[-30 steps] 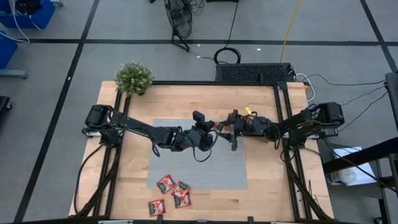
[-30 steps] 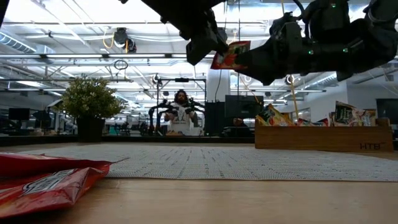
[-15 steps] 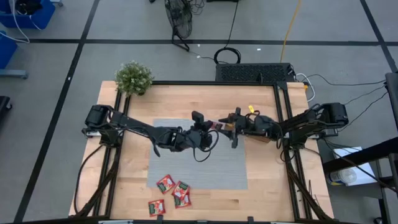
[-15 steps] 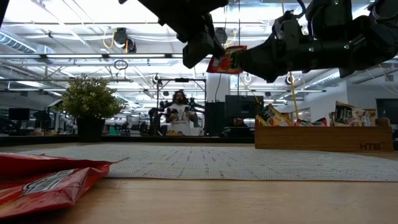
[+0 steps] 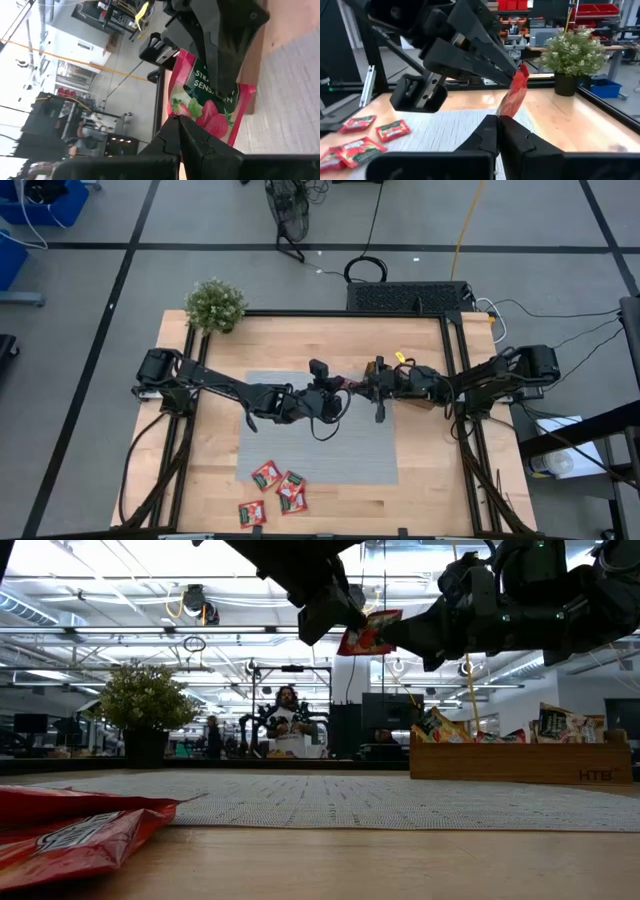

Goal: Pick & Place Tea
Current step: Put the red tea bag into the middle section of the wooden organizer

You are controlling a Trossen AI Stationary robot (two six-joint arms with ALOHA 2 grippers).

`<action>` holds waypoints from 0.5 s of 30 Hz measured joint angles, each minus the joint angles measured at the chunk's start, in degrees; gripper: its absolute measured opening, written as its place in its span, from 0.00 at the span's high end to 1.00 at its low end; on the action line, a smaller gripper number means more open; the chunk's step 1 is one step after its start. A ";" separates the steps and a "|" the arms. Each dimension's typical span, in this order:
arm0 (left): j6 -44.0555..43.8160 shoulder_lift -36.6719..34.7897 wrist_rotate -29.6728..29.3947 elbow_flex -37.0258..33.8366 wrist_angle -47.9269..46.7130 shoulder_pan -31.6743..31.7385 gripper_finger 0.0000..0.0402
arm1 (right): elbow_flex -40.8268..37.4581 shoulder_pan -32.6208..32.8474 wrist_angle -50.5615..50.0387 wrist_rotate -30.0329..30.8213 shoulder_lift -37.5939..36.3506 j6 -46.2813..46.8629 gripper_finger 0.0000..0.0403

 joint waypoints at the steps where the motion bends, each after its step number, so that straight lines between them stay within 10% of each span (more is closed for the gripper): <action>1: -0.66 0.01 0.22 0.00 0.11 0.00 0.99 | 0.00 0.01 -0.25 -0.02 -0.05 -0.69 0.99; 8: -9.30 -0.01 0.84 0.01 0.23 -0.02 0.90 | 0.06 0.03 -16.22 8.57 -9.35 -4.59 1.00; 15: -13.69 -0.03 0.83 0.04 -1.38 0.04 0.81 | 7.31 1.07 -52.87 15.11 -23.95 -4.94 1.00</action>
